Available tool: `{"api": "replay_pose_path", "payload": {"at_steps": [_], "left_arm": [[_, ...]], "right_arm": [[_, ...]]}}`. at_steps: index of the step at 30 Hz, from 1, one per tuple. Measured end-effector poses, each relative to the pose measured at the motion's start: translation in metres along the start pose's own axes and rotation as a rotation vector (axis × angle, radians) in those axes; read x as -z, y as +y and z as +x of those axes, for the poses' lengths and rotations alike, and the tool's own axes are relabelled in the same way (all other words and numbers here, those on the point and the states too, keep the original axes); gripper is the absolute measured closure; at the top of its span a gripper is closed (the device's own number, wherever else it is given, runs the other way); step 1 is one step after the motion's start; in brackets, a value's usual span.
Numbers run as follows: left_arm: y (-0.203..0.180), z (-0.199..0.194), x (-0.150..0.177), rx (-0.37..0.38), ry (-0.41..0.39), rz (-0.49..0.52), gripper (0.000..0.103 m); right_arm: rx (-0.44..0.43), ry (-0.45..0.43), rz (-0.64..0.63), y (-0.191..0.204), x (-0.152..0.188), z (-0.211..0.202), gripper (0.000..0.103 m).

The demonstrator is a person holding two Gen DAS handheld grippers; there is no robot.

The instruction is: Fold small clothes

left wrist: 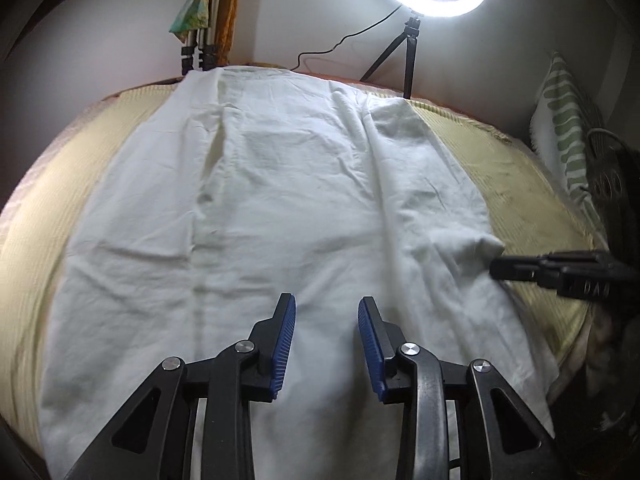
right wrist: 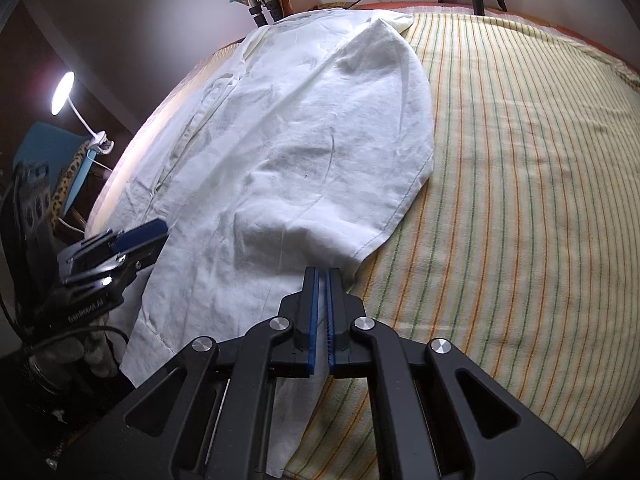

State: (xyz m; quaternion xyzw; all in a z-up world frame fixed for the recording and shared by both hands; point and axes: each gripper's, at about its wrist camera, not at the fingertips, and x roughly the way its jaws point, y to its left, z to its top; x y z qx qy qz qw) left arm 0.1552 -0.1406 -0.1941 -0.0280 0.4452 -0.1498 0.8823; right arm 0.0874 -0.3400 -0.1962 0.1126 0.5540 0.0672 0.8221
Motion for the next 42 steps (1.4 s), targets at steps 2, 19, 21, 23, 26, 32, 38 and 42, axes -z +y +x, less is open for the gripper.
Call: {"api": "replay_pose_path", "payload": {"at_steps": [2,19,21,23,26,32,38,42], "left_arm": [[0.001,-0.012,0.004,0.015,-0.027,-0.008,0.068],[-0.143,0.000,0.029,0.224,0.047,0.259,0.040],[-0.148,0.010,0.031,0.190,0.064,0.259,0.040],[-0.148,0.011,0.031,0.168,0.045,0.267,0.041],[-0.142,0.014,0.031,0.163,0.030,0.259,0.063],[-0.092,0.010,0.016,0.307,0.053,0.005,0.102],[-0.095,-0.016,0.017,0.351,0.010,-0.004,0.096],[-0.130,-0.012,0.023,0.298,0.008,0.110,0.050]], "right_arm": [[-0.033,-0.010,0.044,-0.004,0.001,-0.004,0.091],[-0.105,-0.229,0.217,-0.058,0.022,-0.091,0.063],[-0.100,-0.225,0.215,-0.061,0.023,-0.091,0.063],[-0.103,-0.216,0.212,-0.064,0.023,-0.087,0.063],[-0.104,-0.202,0.206,-0.067,0.018,-0.079,0.063],[-0.125,-0.177,0.204,-0.066,-0.010,-0.056,0.055],[-0.147,-0.155,0.235,-0.073,-0.044,-0.030,0.052],[-0.130,-0.145,0.234,-0.075,-0.058,-0.025,0.052]]}}
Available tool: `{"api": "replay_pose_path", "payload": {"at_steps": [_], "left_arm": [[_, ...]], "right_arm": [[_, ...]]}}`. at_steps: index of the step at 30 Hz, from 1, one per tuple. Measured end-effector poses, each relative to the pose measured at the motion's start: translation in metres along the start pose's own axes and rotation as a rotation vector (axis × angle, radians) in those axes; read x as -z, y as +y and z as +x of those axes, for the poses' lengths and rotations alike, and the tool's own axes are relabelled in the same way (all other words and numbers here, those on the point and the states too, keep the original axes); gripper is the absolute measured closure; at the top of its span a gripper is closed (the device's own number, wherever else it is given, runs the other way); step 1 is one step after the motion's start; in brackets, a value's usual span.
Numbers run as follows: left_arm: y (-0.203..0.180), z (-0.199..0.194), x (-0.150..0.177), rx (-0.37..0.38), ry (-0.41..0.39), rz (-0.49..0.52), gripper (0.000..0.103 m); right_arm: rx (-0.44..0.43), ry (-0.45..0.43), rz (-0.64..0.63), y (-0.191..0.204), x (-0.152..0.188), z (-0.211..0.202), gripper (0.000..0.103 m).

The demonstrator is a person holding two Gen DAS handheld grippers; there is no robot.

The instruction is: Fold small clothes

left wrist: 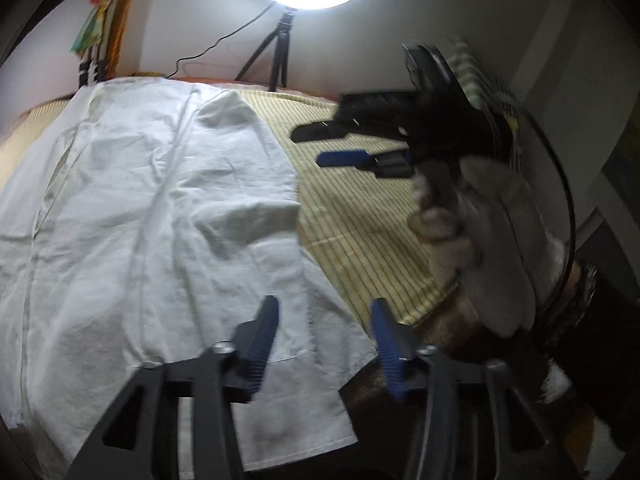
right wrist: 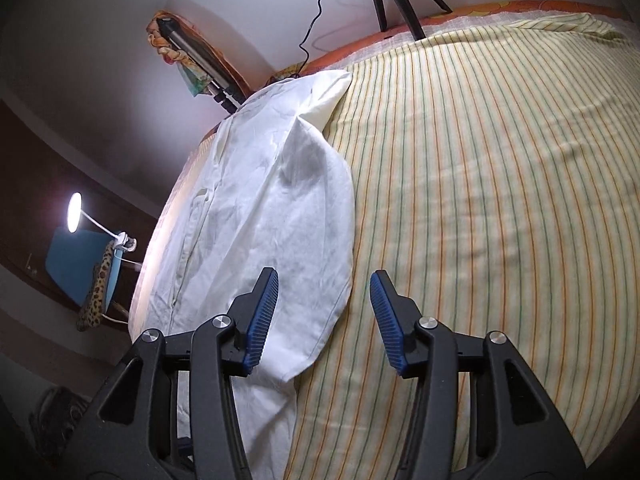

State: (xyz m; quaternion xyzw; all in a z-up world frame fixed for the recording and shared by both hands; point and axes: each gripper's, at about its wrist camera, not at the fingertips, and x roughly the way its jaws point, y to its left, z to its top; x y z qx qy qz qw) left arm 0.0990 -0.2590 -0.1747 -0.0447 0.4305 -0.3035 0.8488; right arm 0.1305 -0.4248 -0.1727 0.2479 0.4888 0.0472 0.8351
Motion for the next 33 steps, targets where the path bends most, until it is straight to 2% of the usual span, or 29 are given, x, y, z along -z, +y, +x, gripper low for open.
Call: {"api": "replay_pose_path", "payload": {"at_steps": [3,5,6,8,9,10,11,12,14,16,20,24,25,28,33], "left_arm": [[-0.018,0.023,0.001,-0.069,0.050,0.077,0.044],[-0.022,0.037,0.005,-0.116,0.083,0.112,0.045],[-0.024,0.037,0.007,-0.130,0.051,0.138,0.045],[-0.023,0.037,0.010,-0.148,0.033,0.168,0.054],[-0.022,0.037,0.010,-0.157,0.030,0.178,0.072],[-0.017,0.035,0.009,-0.153,0.026,0.173,0.081],[-0.008,0.033,0.005,-0.116,0.035,0.132,0.090],[0.003,0.031,0.001,-0.072,0.054,0.087,0.102],[0.027,0.019,-0.007,0.010,0.049,-0.059,0.102],[0.040,0.004,-0.009,0.042,0.022,-0.126,0.102],[0.049,-0.018,-0.009,0.080,-0.020,-0.177,0.103],[0.046,-0.021,-0.004,0.098,-0.022,-0.175,0.103],[0.045,-0.020,-0.003,0.107,-0.019,-0.184,0.103],[0.045,-0.022,0.003,0.123,-0.024,-0.204,0.103],[0.061,-0.041,0.013,0.148,-0.050,-0.272,0.103]], "right_arm": [[0.009,-0.005,-0.005,-0.002,-0.003,-0.004,0.052],[0.010,-0.008,0.002,-0.006,-0.004,-0.007,0.052],[0.010,-0.010,0.007,-0.009,-0.004,-0.009,0.052],[0.007,-0.013,0.019,-0.013,-0.005,-0.010,0.052],[0.003,-0.015,0.027,-0.015,-0.006,-0.009,0.052],[-0.002,-0.017,0.036,-0.017,-0.008,-0.008,0.052],[-0.009,-0.019,0.045,-0.018,-0.010,-0.007,0.052],[-0.016,-0.019,0.053,-0.019,-0.011,-0.004,0.052],[-0.024,-0.013,0.060,-0.018,-0.014,0.003,0.052],[-0.021,0.002,0.055,-0.015,-0.016,0.012,0.052],[-0.014,0.020,0.067,-0.012,-0.020,0.032,0.052],[-0.069,0.029,0.092,-0.005,-0.024,0.047,0.052],[-0.077,0.034,0.090,-0.001,-0.025,0.050,0.057],[-0.030,0.044,0.056,0.016,-0.031,0.056,0.092],[0.031,0.038,-0.021,0.053,-0.040,0.055,0.094]]}}
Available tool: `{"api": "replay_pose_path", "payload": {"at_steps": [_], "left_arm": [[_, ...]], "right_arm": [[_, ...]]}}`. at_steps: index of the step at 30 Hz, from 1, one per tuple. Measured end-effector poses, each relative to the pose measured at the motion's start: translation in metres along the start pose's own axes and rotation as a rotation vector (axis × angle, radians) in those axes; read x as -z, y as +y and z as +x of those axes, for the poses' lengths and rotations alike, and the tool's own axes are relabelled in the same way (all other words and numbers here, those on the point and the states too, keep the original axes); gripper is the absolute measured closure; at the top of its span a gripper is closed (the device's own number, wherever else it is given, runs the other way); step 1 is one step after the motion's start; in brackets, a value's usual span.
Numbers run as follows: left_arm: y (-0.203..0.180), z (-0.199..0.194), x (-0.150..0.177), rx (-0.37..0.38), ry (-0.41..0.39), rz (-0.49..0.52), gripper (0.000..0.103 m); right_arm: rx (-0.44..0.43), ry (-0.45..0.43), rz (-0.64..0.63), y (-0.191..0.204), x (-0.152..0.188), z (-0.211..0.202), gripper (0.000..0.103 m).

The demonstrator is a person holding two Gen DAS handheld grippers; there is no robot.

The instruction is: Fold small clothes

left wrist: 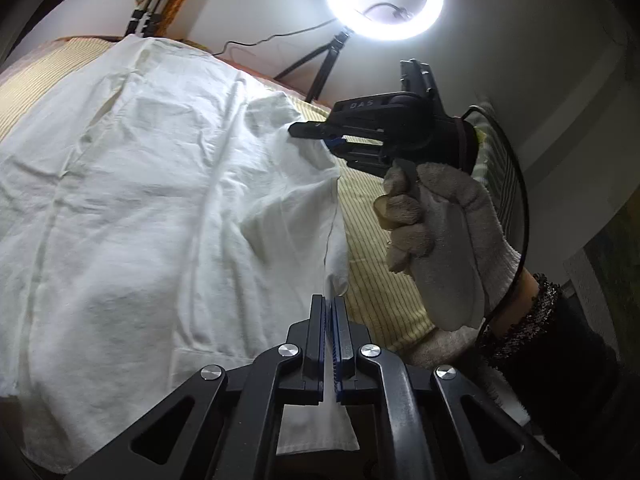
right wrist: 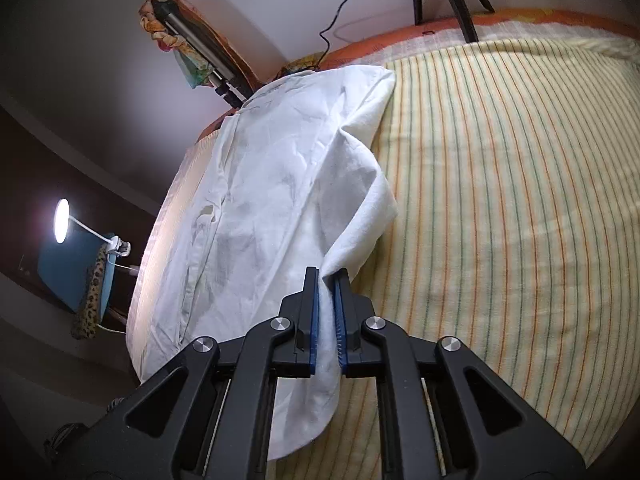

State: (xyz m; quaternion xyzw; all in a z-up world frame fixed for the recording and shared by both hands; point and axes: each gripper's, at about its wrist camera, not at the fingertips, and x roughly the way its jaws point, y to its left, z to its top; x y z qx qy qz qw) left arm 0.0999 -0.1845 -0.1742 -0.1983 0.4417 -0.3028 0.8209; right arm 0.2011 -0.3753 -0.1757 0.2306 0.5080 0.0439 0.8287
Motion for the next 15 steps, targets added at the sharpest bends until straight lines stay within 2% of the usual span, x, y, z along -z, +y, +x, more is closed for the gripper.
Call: {"api": "replay_pose_path", "payload": {"at_steps": [7,15], "left_arm": [[0.028,-0.040,0.008,0.025,-0.056,-0.071,0.103],[0.066,-0.077,0.024,0.006,-0.098,-0.163,0.103]], "right_arm": [[0.108,0.009,-0.149,0.072,-0.011,0.013,0.096],[0.166,0.066,-0.315,0.145,-0.008,0.064,0.098]]}}
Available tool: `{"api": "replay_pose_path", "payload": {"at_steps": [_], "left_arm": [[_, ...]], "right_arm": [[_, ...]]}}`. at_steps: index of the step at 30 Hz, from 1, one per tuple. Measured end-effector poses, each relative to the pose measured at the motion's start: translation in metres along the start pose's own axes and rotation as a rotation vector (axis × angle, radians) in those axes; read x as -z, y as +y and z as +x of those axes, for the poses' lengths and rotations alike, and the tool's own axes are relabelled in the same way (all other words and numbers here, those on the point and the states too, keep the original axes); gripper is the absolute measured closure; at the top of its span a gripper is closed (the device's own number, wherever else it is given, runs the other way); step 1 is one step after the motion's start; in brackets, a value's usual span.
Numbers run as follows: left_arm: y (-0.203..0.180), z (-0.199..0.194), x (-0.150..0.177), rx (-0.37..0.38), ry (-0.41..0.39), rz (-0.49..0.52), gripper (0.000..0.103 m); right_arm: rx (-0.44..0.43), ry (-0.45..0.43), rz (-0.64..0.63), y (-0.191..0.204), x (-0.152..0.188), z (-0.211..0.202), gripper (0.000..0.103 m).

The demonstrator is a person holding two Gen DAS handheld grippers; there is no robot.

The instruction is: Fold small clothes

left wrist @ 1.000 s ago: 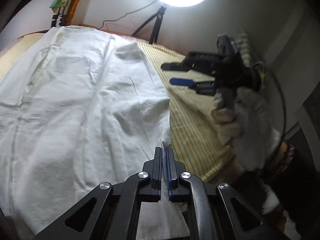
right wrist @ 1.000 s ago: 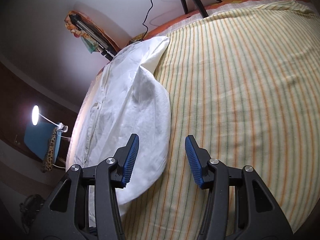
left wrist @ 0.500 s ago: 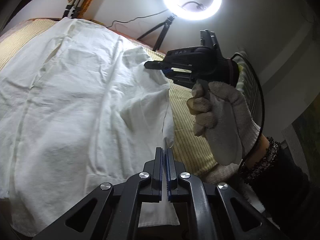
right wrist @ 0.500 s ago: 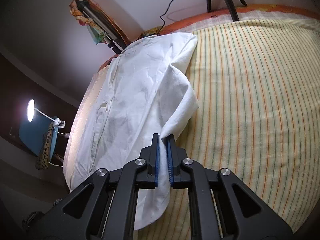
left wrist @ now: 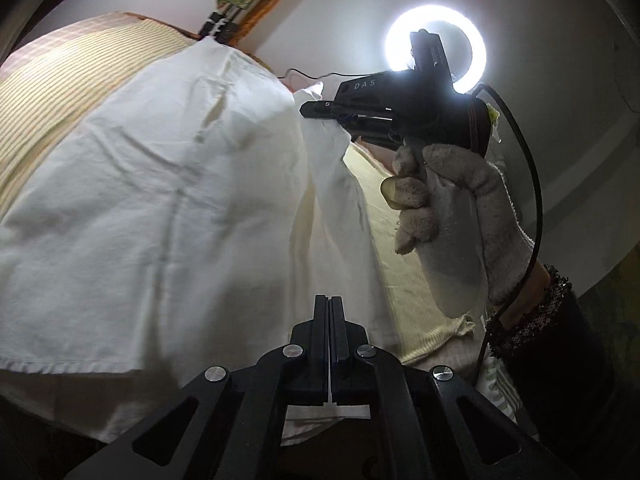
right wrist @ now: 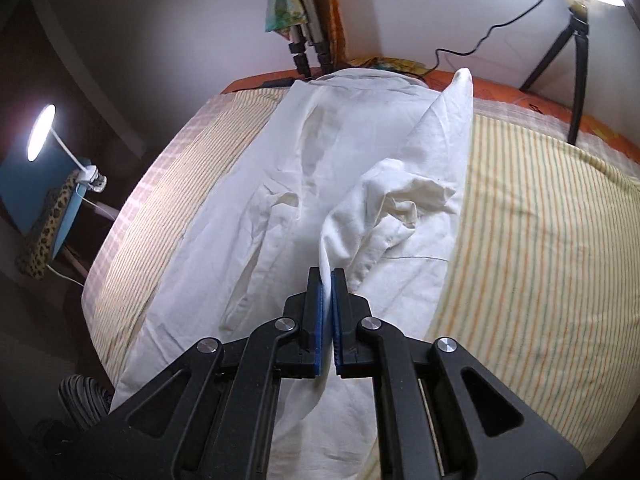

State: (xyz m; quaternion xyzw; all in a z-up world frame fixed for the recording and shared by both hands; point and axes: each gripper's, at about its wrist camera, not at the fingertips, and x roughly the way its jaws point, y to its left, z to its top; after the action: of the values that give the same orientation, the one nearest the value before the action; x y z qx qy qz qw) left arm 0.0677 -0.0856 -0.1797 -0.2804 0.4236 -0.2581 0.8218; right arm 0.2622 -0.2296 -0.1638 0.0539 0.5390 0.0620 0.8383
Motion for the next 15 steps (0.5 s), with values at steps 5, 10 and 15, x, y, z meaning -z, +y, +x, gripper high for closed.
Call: {"api": "replay_pose_path", "payload": {"at_steps": [5,10,15], "left_arm": [[0.018,-0.020,0.008,-0.025,-0.018,-0.052,0.103],[0.025,-0.040,0.014,-0.051,-0.037,-0.058,0.103],[0.023,-0.060,0.012,-0.062,-0.053,-0.033,0.103]], "right_arm": [[0.002,0.034,-0.023,0.026,-0.004,0.031,0.098],[-0.029,0.088,-0.024,0.034,-0.001,0.059,0.095],[-0.210,0.040,0.051,0.022,0.010,0.025,0.066]]}}
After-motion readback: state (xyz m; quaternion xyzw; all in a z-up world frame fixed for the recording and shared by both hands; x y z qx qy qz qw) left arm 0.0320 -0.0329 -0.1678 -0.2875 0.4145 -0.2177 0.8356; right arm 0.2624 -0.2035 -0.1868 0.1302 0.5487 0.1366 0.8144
